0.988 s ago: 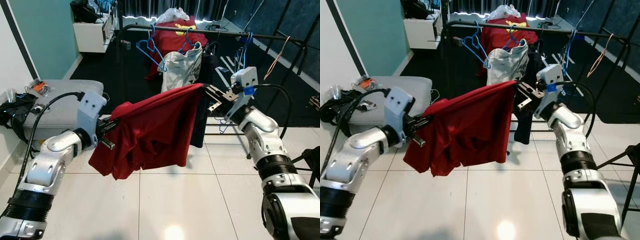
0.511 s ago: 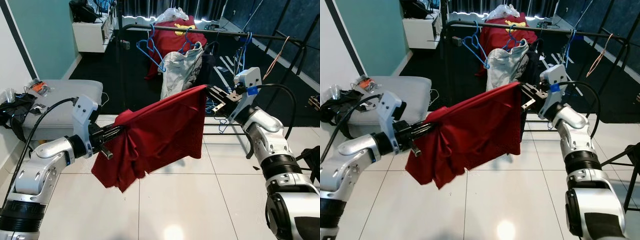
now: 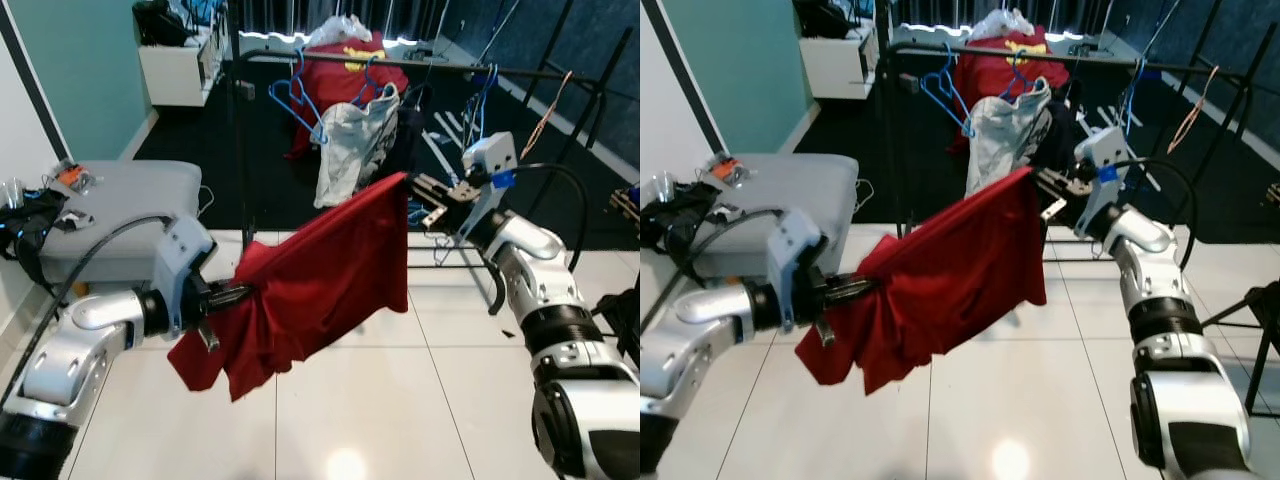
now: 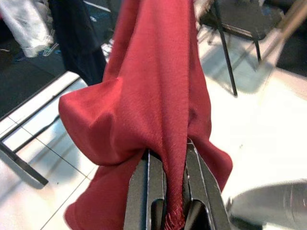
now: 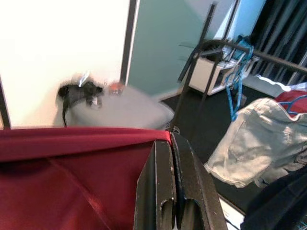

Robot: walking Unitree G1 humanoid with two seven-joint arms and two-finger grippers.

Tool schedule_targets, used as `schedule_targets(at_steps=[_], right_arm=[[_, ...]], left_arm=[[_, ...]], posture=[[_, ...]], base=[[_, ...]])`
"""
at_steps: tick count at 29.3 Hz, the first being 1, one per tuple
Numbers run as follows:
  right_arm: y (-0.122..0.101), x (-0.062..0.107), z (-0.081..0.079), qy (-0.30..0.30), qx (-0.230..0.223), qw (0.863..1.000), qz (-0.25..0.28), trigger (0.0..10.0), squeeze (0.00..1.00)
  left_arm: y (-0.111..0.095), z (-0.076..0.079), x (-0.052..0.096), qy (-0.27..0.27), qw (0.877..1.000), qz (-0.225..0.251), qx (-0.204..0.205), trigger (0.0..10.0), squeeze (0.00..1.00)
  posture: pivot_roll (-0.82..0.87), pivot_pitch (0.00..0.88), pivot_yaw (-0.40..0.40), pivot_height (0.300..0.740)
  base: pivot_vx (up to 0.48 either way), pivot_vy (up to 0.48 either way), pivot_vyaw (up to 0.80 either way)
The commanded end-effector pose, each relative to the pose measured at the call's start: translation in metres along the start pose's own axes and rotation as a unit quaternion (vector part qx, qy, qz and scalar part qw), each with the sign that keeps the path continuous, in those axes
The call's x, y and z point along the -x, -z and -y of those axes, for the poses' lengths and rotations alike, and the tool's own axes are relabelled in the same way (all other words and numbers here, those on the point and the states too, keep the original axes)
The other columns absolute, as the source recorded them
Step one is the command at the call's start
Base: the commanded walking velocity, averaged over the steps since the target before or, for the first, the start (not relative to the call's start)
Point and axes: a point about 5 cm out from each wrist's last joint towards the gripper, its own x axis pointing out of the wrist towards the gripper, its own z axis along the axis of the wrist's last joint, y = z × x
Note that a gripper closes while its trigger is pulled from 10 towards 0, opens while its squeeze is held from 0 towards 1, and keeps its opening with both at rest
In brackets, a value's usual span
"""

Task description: Hang hanger

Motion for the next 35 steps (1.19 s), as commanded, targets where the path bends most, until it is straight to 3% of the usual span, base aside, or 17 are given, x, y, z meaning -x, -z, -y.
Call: schedule_targets(at_steps=[1, 9, 10, 12, 13, 14, 15, 21, 22, 24, 25, 28, 29, 30, 35], right_arm=[[-0.009, 0.008, 0.011, 0.017, 0.030, 0.999, 0.002, 0.0, 0.00], [-0.017, 0.001, 0.009, 0.014, 0.042, 0.999, 0.017, 0.0, 0.00], [-0.019, -0.001, 0.008, 0.010, 0.042, 0.999, 0.022, 0.0, 0.00], [-0.019, -0.001, 0.008, 0.010, 0.042, 0.999, 0.022, 0.0, 0.00], [-0.020, -0.001, 0.007, 0.007, 0.042, 0.999, 0.025, 0.0, 0.00], [-0.020, -0.001, 0.007, 0.007, 0.042, 0.999, 0.025, 0.0, 0.00], [-0.021, -0.003, 0.006, 0.002, 0.040, 0.999, 0.028, 0.0, 0.00], [-0.021, -0.004, 0.003, -0.007, 0.038, 0.999, 0.031, 0.0, 0.00], [-0.022, -0.005, 0.003, -0.010, 0.038, 0.999, 0.031, 0.0, 0.00], [-0.022, -0.005, 0.003, -0.010, 0.038, 0.999, 0.031, 0.0, 0.00], [-0.022, -0.006, 0.003, -0.012, 0.039, 0.999, 0.032, 0.0, 0.00], [-0.022, -0.006, 0.003, -0.012, 0.039, 0.999, 0.032, 0.0, 0.00], [-0.023, -0.006, 0.003, -0.012, 0.039, 0.999, 0.033, 0.0, 0.00], [-0.024, -0.006, 0.004, -0.013, 0.039, 0.999, 0.033, 0.0, 0.00], [-0.026, -0.009, 0.003, -0.016, 0.036, 0.999, 0.037, 0.0, 0.00]], left_arm=[[0.008, 0.000, 0.006, 0.003, 0.999, -0.035, -0.017, 0.0, 0.00], [0.008, 0.004, -0.002, 0.010, 0.999, -0.032, -0.034, 0.0, 0.00], [0.010, 0.005, -0.003, 0.009, 0.999, -0.036, -0.036, 2.8, 0.00], [0.010, 0.005, -0.003, 0.009, 0.999, -0.036, -0.036, 2.8, 0.00], [0.012, 0.005, -0.004, 0.007, 0.999, -0.039, -0.037, 6.6, 0.00], [0.012, 0.005, -0.004, 0.007, 0.999, -0.039, -0.037, 6.6, 0.00], [0.013, 0.005, -0.005, 0.003, 0.999, -0.040, -0.031, 10.0, 0.00], [0.016, 0.004, -0.007, -0.004, 0.999, -0.045, -0.022, 10.0, 0.05], [0.016, 0.004, -0.008, -0.003, 0.999, -0.047, -0.023, 10.0, 0.16], [0.016, 0.004, -0.008, -0.003, 0.999, -0.047, -0.023, 10.0, 0.16], [0.017, 0.004, -0.008, -0.002, 0.999, -0.049, -0.023, 10.0, 0.26], [0.017, 0.004, -0.008, -0.002, 0.999, -0.049, -0.023, 10.0, 0.26], [0.017, 0.006, -0.007, 0.006, 0.999, -0.050, -0.016, 10.0, 0.73], [0.018, 0.008, -0.006, 0.014, 0.999, -0.049, -0.007, 10.0, 1.00], [0.019, 0.009, -0.006, 0.013, 0.998, -0.052, -0.011, 10.0, 1.00]], posture=[[-0.07, 0.004, -0.065, 0.740], [-0.07, 0.010, -0.062, 0.740], [-0.07, 0.013, -0.061, 0.740], [-0.07, 0.013, -0.061, 0.740], [-0.07, 0.013, -0.061, 0.740], [-0.07, 0.013, -0.061, 0.740], [-0.07, 0.016, -0.061, 0.740], [-0.08, 0.018, -0.062, 0.740], [-0.08, 0.019, -0.063, 0.740], [-0.08, 0.019, -0.063, 0.740], [-0.08, 0.020, -0.065, 0.740], [-0.08, 0.020, -0.065, 0.740], [-0.08, 0.022, -0.066, 0.740], [-0.08, 0.022, -0.066, 0.740], [-0.08, 0.023, -0.070, 0.740]], base=[[0.000, 0.000, 0.00], [0.000, 0.000, 0.00], [0.000, 0.000, 0.00], [0.000, 0.000, 0.00], [0.000, 0.000, 0.00], [0.000, 0.000, 0.00], [0.000, 0.000, 0.00], [0.000, 0.000, 0.00], [0.000, 0.000, 0.00], [0.000, 0.000, 0.00], [0.000, 0.000, 0.00], [0.000, 0.000, 0.00], [0.000, 0.000, 0.00], [0.000, 0.000, 0.00], [0.000, 0.000, 0.00]])
